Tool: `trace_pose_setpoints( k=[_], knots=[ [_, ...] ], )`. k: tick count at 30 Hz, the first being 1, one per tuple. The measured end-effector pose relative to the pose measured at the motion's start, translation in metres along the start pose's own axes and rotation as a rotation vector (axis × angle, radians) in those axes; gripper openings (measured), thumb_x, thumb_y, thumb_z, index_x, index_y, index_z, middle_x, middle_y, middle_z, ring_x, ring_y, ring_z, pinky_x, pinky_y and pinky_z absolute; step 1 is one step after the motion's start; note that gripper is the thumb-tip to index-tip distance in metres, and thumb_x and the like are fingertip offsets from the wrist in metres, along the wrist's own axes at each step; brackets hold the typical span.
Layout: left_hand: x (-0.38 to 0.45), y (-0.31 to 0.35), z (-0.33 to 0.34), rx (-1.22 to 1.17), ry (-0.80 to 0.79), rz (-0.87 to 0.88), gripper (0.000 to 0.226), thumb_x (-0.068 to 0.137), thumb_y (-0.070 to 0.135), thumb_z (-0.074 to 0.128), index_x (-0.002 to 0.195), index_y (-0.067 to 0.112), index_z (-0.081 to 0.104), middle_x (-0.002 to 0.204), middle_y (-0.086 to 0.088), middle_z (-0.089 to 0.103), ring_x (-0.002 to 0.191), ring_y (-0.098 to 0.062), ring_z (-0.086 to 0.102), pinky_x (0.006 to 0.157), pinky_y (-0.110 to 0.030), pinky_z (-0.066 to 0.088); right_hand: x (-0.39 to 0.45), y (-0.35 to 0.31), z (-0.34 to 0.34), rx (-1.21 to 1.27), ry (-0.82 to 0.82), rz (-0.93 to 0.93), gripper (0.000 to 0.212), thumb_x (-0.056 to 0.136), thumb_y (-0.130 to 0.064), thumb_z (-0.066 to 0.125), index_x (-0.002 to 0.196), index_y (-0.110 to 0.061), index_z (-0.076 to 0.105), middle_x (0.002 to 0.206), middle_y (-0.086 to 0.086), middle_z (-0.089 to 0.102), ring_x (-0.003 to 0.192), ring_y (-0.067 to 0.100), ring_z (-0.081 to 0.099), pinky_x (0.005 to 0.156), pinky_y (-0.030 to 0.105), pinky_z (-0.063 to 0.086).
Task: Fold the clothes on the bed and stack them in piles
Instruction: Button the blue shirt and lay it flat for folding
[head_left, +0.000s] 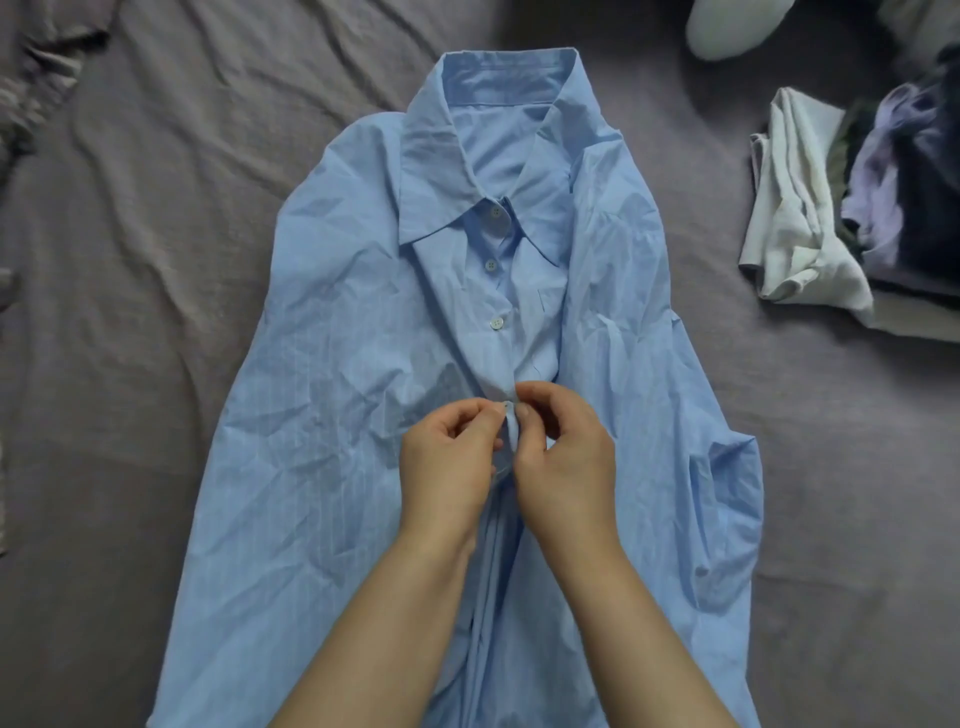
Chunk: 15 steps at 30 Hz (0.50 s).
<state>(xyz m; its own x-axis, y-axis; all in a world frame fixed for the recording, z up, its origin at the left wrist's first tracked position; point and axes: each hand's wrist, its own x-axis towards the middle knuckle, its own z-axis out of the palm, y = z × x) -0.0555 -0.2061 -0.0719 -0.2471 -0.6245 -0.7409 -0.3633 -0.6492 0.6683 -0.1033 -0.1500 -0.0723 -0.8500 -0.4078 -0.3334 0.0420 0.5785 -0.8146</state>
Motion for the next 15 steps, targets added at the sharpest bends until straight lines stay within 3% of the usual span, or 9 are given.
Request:
trace_pose_setpoints(
  k=[4, 7, 9, 12, 15],
  knots=[
    [0.003, 0.007, -0.010, 0.135, -0.088, 0.052, 0.016, 0.088, 0.014, 0.065, 0.074, 0.022, 0.068, 0.060, 0.013, 0.060, 0.055, 0.004, 0.054, 0.051, -0.008, 0.040, 0.008, 0.011, -0.011, -0.222, -0.102, -0.276, 0.017, 0.090, -0.007, 0.053, 0.100, -0.008, 0.067, 0.094, 0.001, 0.065, 0.090, 0.016, 0.059, 0.080, 0.022, 0.044],
    [0.002, 0.005, -0.016, 0.648, -0.033, 0.491, 0.011, 0.088, 0.016, 0.064, 0.078, 0.021, 0.066, 0.072, 0.011, 0.062, 0.068, -0.005, 0.056, 0.063, -0.022, 0.043, 0.008, 0.012, -0.015, -0.345, -0.111, -0.344, 0.020, 0.088, -0.009, 0.051, 0.099, -0.008, 0.067, 0.092, 0.002, 0.065, 0.087, 0.020, 0.060, 0.075, 0.025, 0.044],
    [0.000, 0.004, -0.015, 0.862, 0.067, 0.748, 0.009, 0.087, 0.018, 0.061, 0.079, 0.021, 0.063, 0.077, 0.011, 0.057, 0.071, -0.008, 0.052, 0.056, -0.023, 0.039, 0.005, 0.005, -0.016, -0.178, -0.084, -0.157, 0.015, 0.091, -0.010, 0.055, 0.098, -0.012, 0.068, 0.088, -0.005, 0.066, 0.085, 0.012, 0.062, 0.076, 0.019, 0.046],
    [-0.006, 0.003, -0.012, 0.820, 0.158, 0.816, 0.008, 0.087, 0.019, 0.058, 0.080, 0.021, 0.061, 0.077, 0.011, 0.055, 0.071, -0.007, 0.051, 0.054, -0.012, 0.029, -0.001, -0.006, -0.017, 0.279, -0.050, 0.207, 0.006, 0.087, -0.012, 0.067, 0.087, -0.015, 0.072, 0.080, -0.002, 0.072, 0.079, 0.011, 0.068, 0.078, 0.024, 0.054],
    [-0.010, -0.003, -0.011, 0.797, 0.247, 0.880, 0.007, 0.087, 0.018, 0.058, 0.082, 0.018, 0.064, 0.079, 0.008, 0.060, 0.072, -0.007, 0.052, 0.053, -0.008, 0.024, -0.007, -0.008, -0.015, 0.375, -0.060, 0.310, 0.007, 0.085, -0.016, 0.070, 0.085, -0.014, 0.077, 0.081, -0.001, 0.074, 0.081, 0.010, 0.070, 0.076, 0.023, 0.055]
  ],
)
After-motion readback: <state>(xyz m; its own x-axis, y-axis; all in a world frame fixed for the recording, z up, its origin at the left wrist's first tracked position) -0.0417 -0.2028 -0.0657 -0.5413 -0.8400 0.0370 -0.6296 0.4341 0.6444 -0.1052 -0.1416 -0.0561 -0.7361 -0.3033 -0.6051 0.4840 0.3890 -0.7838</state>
